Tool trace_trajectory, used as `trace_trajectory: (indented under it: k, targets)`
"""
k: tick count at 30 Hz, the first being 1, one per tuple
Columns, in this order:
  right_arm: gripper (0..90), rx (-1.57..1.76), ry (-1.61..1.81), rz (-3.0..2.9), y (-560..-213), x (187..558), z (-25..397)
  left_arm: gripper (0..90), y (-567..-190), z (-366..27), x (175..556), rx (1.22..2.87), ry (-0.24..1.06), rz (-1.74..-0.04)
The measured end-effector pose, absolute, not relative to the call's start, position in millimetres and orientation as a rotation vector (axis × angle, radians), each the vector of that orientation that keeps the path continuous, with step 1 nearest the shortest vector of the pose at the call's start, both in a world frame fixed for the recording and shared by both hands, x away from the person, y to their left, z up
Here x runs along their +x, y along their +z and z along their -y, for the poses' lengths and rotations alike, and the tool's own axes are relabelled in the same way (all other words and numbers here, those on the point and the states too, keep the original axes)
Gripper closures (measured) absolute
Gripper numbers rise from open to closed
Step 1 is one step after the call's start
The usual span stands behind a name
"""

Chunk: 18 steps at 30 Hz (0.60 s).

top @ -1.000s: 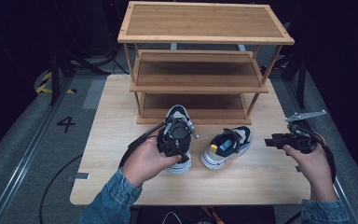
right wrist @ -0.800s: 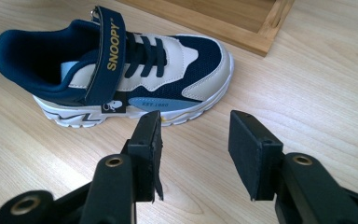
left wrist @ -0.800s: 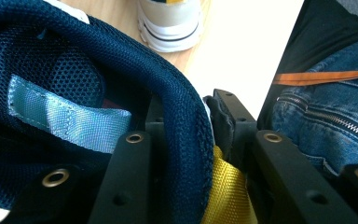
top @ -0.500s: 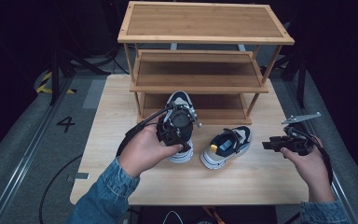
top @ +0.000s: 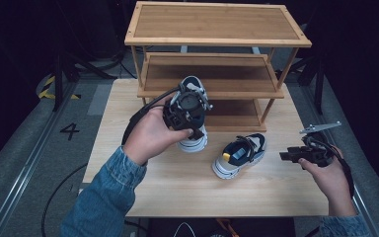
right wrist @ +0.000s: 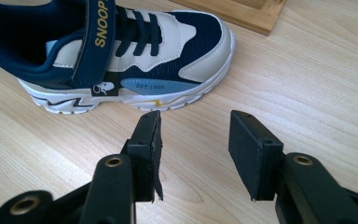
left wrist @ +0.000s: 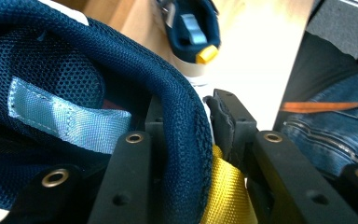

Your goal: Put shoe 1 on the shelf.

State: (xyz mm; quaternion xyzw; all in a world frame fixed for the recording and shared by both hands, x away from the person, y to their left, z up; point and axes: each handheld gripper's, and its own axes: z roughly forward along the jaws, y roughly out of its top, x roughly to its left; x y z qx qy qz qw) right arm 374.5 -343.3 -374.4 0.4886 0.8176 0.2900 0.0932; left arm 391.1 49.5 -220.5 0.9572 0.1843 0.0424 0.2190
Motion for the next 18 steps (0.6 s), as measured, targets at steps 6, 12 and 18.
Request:
trace_trajectory:
  k: [6,12,18]
  targets:
    - [55.0,1.461,0.853,-2.422,-374,370,346,69.9,-212,-49,412,2.642,0.149,-0.483]
    - [55.0,1.468,0.852,-2.412,-375,368,350,69.9,-208,-47,433,2.642,0.18,-0.474]
    - [55.0,1.469,0.855,-2.411,-374,366,351,69.9,-208,-45,458,2.648,0.233,-0.461]
